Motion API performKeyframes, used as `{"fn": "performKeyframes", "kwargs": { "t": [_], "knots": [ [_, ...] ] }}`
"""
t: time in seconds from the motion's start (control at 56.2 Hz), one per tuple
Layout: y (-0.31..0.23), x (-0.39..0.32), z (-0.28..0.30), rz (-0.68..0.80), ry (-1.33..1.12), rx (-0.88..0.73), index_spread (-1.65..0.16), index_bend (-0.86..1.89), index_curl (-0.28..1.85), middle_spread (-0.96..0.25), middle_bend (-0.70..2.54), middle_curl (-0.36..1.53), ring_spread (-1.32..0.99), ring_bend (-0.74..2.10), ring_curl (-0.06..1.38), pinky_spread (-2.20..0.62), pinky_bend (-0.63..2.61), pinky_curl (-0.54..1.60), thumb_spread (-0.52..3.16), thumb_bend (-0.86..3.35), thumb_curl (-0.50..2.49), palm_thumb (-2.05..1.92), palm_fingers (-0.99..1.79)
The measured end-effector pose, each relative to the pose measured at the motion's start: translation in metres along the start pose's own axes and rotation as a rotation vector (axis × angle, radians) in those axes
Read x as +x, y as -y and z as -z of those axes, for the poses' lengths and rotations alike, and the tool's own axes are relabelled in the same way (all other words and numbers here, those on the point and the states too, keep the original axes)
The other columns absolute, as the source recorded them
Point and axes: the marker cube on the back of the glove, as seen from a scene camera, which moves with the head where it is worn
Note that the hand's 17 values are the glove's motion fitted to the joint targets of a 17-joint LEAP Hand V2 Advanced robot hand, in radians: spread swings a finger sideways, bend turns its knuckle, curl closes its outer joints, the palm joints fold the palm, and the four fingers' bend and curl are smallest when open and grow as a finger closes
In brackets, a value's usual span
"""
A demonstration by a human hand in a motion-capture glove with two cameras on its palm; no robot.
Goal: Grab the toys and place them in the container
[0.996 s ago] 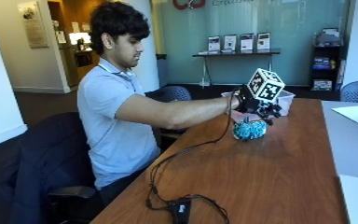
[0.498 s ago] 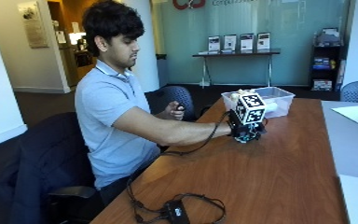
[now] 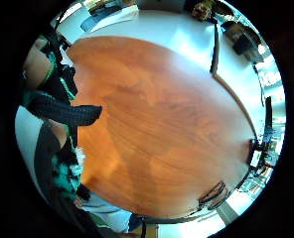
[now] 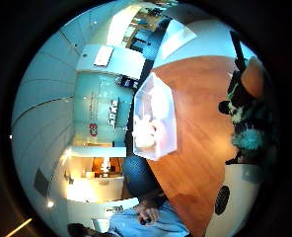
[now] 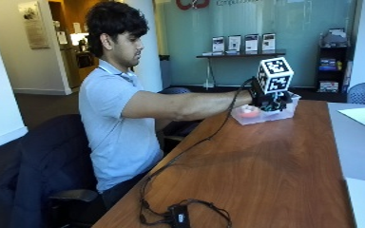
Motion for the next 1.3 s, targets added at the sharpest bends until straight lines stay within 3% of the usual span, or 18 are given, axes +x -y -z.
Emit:
{"fn": "performKeyframes", "kwargs": {
  "t": [0.284,0.587,0.711,0.782,0.818,0.871,0.996,1.138,1.298],
  "knots": [
    [0.044,-0.122,0.046,0.109,0.064,0.032,-0.25,0.25,0.57,-0.04,0.30,0.35,-0.23,0.91,0.57,-0.33,1.22,0.47,1.20,0.35,0.82,0.89,0.75],
    [0.069,-0.238,0.016,0.232,0.213,-0.030,-0.25,0.19,0.62,-0.04,0.28,0.41,-0.24,0.97,0.61,-0.34,1.23,0.49,1.16,0.33,0.89,0.87,0.79],
    [0.080,-0.258,-0.009,0.229,0.303,-0.122,-0.26,0.15,0.64,-0.03,0.23,0.42,-0.23,0.95,0.63,-0.33,1.26,0.51,1.23,0.34,0.89,0.85,0.61],
    [0.080,-0.258,-0.020,0.224,0.300,-0.221,-0.26,0.13,0.61,-0.01,0.16,0.40,-0.20,0.88,0.61,-0.31,1.30,0.51,1.40,0.39,0.85,0.80,0.39],
    [0.079,-0.256,-0.025,0.230,0.291,-0.262,-0.28,0.13,0.60,0.02,0.12,0.38,-0.16,0.70,0.58,-0.27,1.30,0.52,1.46,0.32,0.77,0.63,-0.04],
    [0.077,-0.251,-0.026,0.248,0.281,-0.266,-0.29,0.13,0.58,0.03,0.15,0.38,-0.10,0.51,0.54,-0.19,1.26,0.51,1.49,0.23,0.68,0.45,-0.29],
    [0.068,-0.226,-0.019,0.291,0.249,-0.181,-0.31,0.13,0.48,0.04,0.12,0.33,-0.03,0.32,0.41,-0.07,1.11,0.42,1.51,0.10,0.54,0.19,-0.24],
    [0.044,-0.176,-0.017,0.313,0.152,-0.158,-0.32,0.16,0.44,0.03,0.13,0.30,0.00,0.29,0.39,-0.02,1.00,0.37,1.52,0.05,0.47,0.11,-0.14],
    [-0.004,-0.094,-0.020,0.318,-0.022,-0.247,-0.32,0.17,0.41,0.03,0.14,0.28,0.00,0.29,0.39,0.01,0.93,0.34,1.53,0.03,0.41,0.09,-0.10]
  ]
}}
